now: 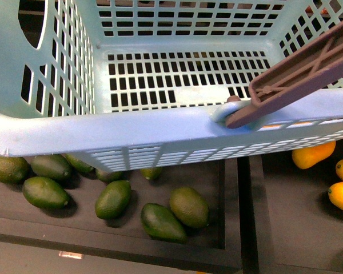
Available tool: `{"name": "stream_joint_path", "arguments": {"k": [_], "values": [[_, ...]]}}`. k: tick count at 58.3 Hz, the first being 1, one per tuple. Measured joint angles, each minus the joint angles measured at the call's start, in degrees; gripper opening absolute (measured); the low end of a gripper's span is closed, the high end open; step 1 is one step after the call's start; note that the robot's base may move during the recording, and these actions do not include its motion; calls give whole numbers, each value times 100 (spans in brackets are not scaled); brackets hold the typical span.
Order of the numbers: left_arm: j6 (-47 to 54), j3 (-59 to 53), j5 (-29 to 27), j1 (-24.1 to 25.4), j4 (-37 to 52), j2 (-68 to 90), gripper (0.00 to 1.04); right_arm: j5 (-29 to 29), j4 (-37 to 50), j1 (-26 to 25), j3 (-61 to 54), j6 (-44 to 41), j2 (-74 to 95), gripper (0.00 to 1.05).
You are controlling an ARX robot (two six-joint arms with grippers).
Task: Pick lemon and mango into basket
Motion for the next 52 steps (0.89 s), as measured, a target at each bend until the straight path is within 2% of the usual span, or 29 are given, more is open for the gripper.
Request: {"name": "stream_joint_path", "arguments": {"k": [4, 11, 20, 29, 30, 34, 44, 52], "values": [[0, 0, -20, 24, 0, 0, 8, -815, 439, -664, 160, -407, 686, 96], [17, 0, -20, 31, 0, 0, 8, -1853, 1180, -1497, 378, -1342, 2131, 96], [7, 0, 9, 28, 0, 0, 8, -2651, 1165, -1847, 651, -2929, 3797, 96], [9, 0, 9, 22, 0, 0, 8, -2603, 1130, -1827, 1021, -4492, 5191, 96], [7, 0, 9, 20, 0, 0, 8, -2527, 1097, -1794, 1141, -4911, 5486, 96], [-2, 0, 7, 22, 0, 0, 8, -2524, 811, -1705, 1421, -5451, 5976, 96], [17, 0, -11, 22, 0, 0, 8, -2710, -46, -1399, 2184, -6282, 6826, 96], [4, 0, 7, 22, 0, 0, 8, -2623, -590, -1187, 3051, -6736, 7543, 96]]}}
